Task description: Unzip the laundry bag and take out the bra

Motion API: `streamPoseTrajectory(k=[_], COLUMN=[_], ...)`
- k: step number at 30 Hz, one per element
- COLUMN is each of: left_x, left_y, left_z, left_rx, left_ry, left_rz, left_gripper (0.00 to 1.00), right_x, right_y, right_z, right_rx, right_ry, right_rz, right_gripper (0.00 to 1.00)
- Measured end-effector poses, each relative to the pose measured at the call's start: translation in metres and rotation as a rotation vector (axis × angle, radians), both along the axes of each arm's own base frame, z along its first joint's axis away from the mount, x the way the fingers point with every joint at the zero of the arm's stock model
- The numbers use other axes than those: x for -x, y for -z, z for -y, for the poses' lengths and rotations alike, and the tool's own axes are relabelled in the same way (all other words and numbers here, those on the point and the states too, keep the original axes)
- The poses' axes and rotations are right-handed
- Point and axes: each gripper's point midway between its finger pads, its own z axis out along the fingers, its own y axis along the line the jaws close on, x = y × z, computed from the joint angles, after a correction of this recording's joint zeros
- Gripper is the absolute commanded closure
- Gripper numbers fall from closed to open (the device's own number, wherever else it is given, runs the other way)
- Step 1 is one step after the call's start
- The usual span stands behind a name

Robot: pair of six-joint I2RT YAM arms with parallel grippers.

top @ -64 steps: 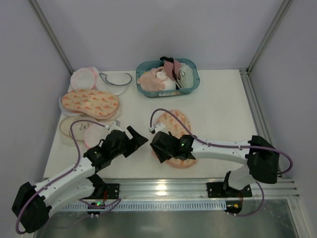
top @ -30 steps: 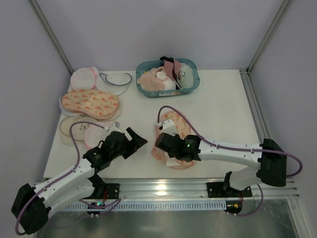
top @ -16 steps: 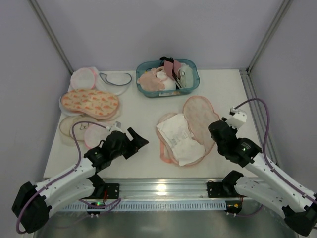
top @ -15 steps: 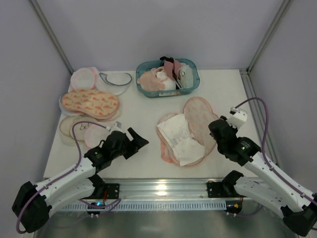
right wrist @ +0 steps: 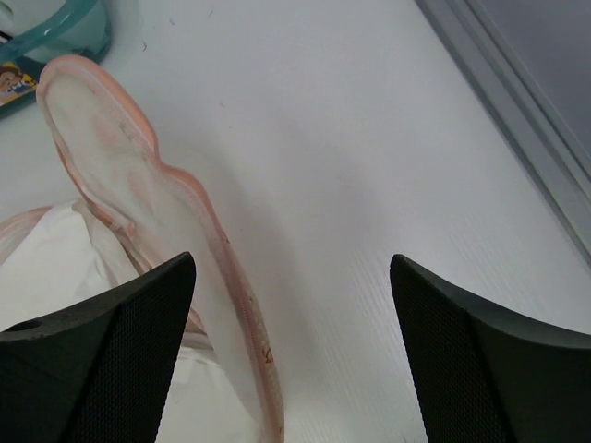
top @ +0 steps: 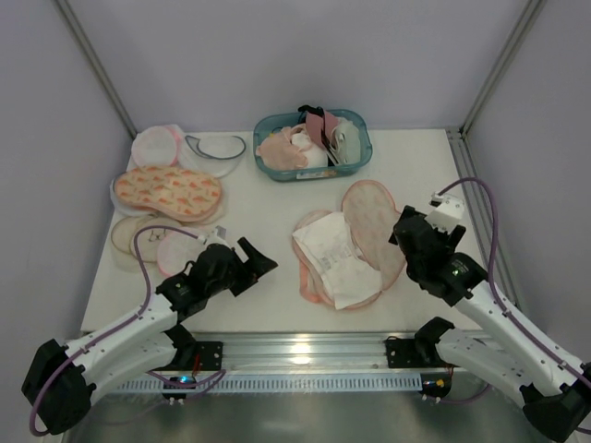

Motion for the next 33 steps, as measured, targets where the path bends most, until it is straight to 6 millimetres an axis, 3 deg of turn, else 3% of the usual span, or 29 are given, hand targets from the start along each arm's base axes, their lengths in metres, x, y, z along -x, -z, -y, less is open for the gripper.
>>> streamPoseTrajectory(k=[4, 7, 14, 20, 26, 33], left_x=[0.0, 0.0, 0.001, 0.0, -0.001, -0.001], left_y=[0.0, 0.0, 0.005, 0.009, 0.011, 0.01], left_z=[0.0, 0.0, 0.001, 0.004, 0.007, 0.007], left_rx=[-0.001, -0.001, -0.009, -0.011, -0.008, -0.005], left_ry=[0.0, 0.0, 0.006, 0.012, 0.02, 0.021], left_rz=[-0.001, -0.001, -0.018, -0.027, -0.034, -0.03], left_gripper=[0.12, 0.12, 0.12, 0.12, 0.12, 0.12], right_x=[0.001, -0.003, -0.017, -0.013, -0.015, -0.024], right_y=[-0.02, -0.026, -0.021, -0.014, 0.031, 0.098], right_z=[0.008, -0.002, -0.064, -0.128, -0.164, -0.174], right_rx=[0.018, 0.014, -0.033, -0.1, -0.127, -0.122], right_ry=[0.015, -0.057, -0.392, -0.728, -0.867, -0.861], right_rz=[0.044, 0.055, 0.003, -0.039, -0.186, -0.378], right_gripper=[0.1, 0.1, 0.11, 0.11, 0.11, 0.11])
